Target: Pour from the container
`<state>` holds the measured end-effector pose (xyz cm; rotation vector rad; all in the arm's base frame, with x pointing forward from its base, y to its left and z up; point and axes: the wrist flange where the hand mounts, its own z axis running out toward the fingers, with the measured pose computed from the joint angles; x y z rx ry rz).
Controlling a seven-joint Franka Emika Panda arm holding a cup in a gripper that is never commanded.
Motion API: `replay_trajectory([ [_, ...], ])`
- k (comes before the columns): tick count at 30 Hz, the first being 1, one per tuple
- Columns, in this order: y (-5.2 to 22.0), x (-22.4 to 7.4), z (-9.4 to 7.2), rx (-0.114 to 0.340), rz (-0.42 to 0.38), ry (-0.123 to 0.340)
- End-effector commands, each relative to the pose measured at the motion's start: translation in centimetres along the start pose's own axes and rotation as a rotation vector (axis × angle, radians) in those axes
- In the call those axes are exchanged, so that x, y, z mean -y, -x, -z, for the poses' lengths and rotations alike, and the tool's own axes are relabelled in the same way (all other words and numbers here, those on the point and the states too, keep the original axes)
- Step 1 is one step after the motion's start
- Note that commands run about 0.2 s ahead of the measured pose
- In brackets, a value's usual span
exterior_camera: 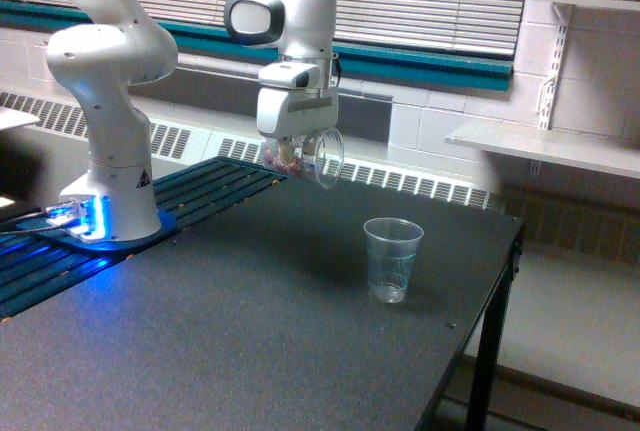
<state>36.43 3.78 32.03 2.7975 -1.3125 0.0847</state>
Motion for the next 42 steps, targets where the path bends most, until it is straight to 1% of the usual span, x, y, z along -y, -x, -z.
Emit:
replay_trajectory([
  [1, 0.8, 0.3, -0.3, 0.013, -0.162, 0.01],
  [4, 0.9, 0.5, -0.3, 0.018, -0.203, 0.009],
  [7, 0.9, 0.7, 0.0, 0.007, -0.24, 0.01],
  [10, 0.8, 0.8, 0.3, 0.004, -0.26, -0.012],
  [11, 0.4, 0.8, 0.5, -0.003, -0.263, -0.028],
  [13, -1.4, 0.8, 1.9, -0.005, -0.259, -0.058],
  [14, -1.8, 0.9, 2.3, -0.008, -0.257, -0.07],
  [16, -1.9, 1.2, 2.6, -0.015, -0.257, -0.094],
  [17, -2.7, 1.1, 3.1, -0.019, -0.259, -0.108],
  [18, -4.1, 1.2, 4.3, -0.021, -0.263, -0.123],
  [19, -5.5, -0.6, 3.9, 0.001, -0.271, -0.054],
  [20, -5.5, -0.3, 4.0, -0.009, -0.289, -0.046],
  [21, -6.6, -0.8, 2.6, 0.014, -0.294, -0.002],
  [22, -7.1, -0.9, 1.6, 0.031, -0.29, 0.029],
  [24, -7.7, -0.5, 2.1, 0.034, -0.276, 0.037],
  [25, -7.2, 0.5, 2.4, 0.033, -0.287, 0.045],
  [28, -7.6, 1.8, 2.4, 0.034, -0.282, 0.081],
  [32, -8.5, 2.8, 1.8, 0.071, -0.263, 0.126],
  [33, -8.9, 2.8, 1.5, 0.09, -0.26, 0.134],
  [34, -9.1, 4.0, 1.8, 0.068, -0.258, 0.097],
  [35, -9.4, 5.2, 2.3, 0.043, -0.259, 0.047],
  [36, -9.6, 5.9, 3.8, 0.014, -0.259, -0.008],
  [38, -10.1, 6.7, 5.9, -0.013, -0.239, -0.068],
  [40, -10.1, 7.7, 7.8, -0.052, -0.221, -0.118],
  [41, -9.8, 7.6, 7.7, -0.055, -0.208, -0.124],
  [42, -9.1, 7.4, 7.0, -0.056, -0.198, -0.117],
])
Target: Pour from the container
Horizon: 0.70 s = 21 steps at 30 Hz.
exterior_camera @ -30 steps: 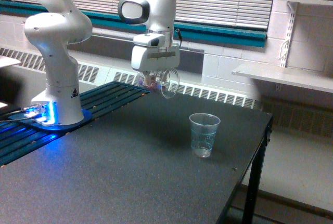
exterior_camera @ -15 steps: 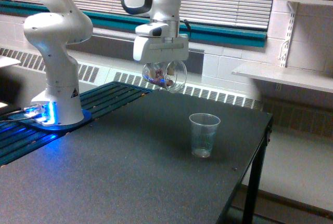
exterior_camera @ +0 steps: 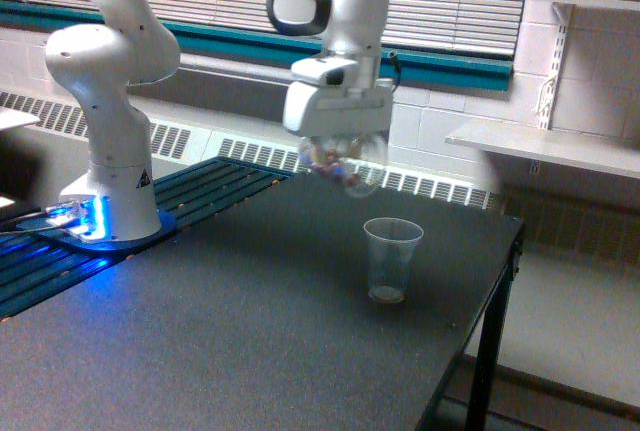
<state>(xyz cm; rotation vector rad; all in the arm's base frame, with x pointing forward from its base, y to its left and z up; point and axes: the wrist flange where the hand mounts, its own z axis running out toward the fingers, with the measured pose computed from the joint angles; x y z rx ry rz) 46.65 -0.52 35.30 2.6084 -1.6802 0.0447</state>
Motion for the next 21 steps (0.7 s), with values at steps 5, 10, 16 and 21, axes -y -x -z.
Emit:
replay_trajectory([
  [5, 4.8, 0.7, 1.6, -0.083, 0.092, -0.135],
  [10, 6.4, -0.1, 0.9, -0.093, 0.109, -0.175],
  [16, 8.3, -1.4, -0.8, -0.104, 0.116, -0.202],
  [21, 9.5, -2.9, -3.1, -0.103, 0.119, -0.203],
])
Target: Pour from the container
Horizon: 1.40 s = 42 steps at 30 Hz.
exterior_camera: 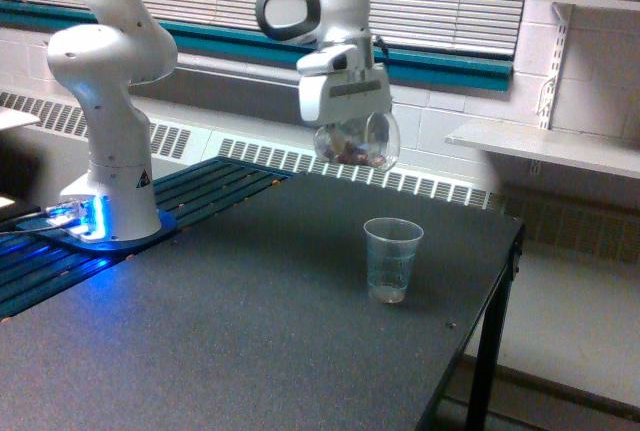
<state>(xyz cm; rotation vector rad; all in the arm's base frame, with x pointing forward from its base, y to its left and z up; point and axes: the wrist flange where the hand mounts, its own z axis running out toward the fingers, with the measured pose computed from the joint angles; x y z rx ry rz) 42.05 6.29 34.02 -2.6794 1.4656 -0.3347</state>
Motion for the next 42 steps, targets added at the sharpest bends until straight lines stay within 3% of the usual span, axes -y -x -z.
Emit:
replay_trajectory([
  [1, 1.9, -2.2, -2.0, -0.003, -0.016, -0.004],
  [8, 3.4, -5.1, -4.4, -0.005, -0.017, 0.0],
  [10, 3.0, -4.7, -4.1, -0.016, -0.015, -0.029],
  [24, 0.5, -2.5, -2.6, -0.03, -0.026, -0.062],
  [36, -3.8, 0.6, 0.0, -0.052, 0.032, -0.049],
  [42, -4.6, 1.2, 0.3, -0.055, 0.061, -0.032],
])
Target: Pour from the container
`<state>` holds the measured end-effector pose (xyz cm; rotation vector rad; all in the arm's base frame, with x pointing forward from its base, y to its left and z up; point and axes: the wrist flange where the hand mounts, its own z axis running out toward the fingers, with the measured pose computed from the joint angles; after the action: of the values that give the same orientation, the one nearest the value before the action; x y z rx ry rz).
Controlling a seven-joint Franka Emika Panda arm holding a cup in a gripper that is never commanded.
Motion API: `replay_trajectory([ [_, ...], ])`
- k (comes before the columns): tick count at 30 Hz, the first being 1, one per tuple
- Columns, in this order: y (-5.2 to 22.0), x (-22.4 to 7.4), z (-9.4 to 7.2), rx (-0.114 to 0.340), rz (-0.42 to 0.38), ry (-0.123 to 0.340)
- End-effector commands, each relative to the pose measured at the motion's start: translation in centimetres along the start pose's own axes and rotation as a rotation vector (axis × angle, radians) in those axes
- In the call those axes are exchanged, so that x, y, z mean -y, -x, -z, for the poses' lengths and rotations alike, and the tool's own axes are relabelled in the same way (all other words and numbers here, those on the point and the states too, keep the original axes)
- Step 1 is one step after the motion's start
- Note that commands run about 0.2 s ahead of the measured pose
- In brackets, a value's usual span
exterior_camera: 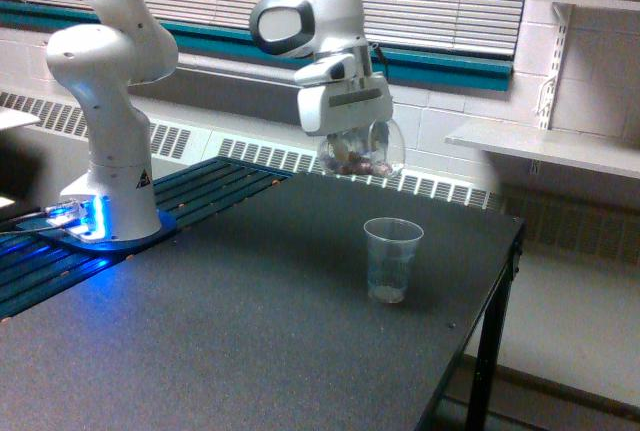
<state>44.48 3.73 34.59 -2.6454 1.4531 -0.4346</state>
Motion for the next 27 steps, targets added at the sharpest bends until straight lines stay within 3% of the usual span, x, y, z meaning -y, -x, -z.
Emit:
replay_trajectory([
  [1, -1.1, 0.6, 0.4, -0.005, 0.068, 0.022],
  [13, -1.4, 0.6, 0.6, 0.012, 0.111, 0.051],
  [27, -2.4, 1.3, 1.7, -0.002, 0.171, 0.09],
])
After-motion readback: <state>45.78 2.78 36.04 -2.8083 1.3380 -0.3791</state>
